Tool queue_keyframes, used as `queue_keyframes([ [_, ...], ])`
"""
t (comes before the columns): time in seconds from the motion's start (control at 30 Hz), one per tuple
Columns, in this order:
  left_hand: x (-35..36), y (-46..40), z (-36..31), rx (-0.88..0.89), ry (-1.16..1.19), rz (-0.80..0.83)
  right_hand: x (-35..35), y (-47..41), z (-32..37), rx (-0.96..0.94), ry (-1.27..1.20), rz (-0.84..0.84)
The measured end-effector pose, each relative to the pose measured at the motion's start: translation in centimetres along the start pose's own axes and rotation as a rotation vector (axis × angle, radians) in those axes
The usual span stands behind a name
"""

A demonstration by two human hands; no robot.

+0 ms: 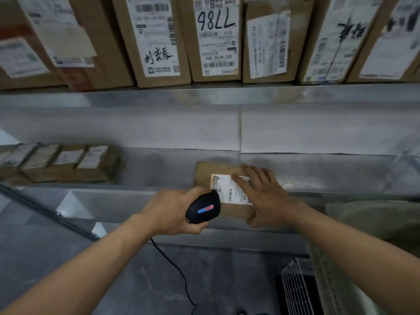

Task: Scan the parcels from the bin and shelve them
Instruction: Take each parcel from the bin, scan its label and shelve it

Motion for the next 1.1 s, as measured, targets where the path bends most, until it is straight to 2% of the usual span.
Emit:
queue_keyframes([
  [0.2, -1.5, 4.9, 3.8, 0.014, 0.001, -0.078, -0.5, -3.7, 4.5, -0.096, -0.003, -0.016],
  [0.73, -4.3, 15.6, 15.1, -0.163, -0.001, -0.168, -2.2, -13.9, 15.7, -0.223, 0.02, -0.001],
  [0.93, -4.4, 19.4, 20.4, -0.311, 0.141, -0.195, -2.5, -19.1, 19.5, -0.172, 0.004, -0.021],
  [1.1, -4.2, 21.6, 23.8, -0.503, 0.245, -0.318, -2.6, -22.9, 22.0, -0.035, -0.094, -0.076],
])
Point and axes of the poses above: each hand's wrist, its own y-axis away from the middle knuckle, its own x-axis out of the palm, z = x × y, the point moved 1 cm from there along -y, towards the middle knuckle, and after that the axes turned 9 degrees about -x, right-handed, at the moved point
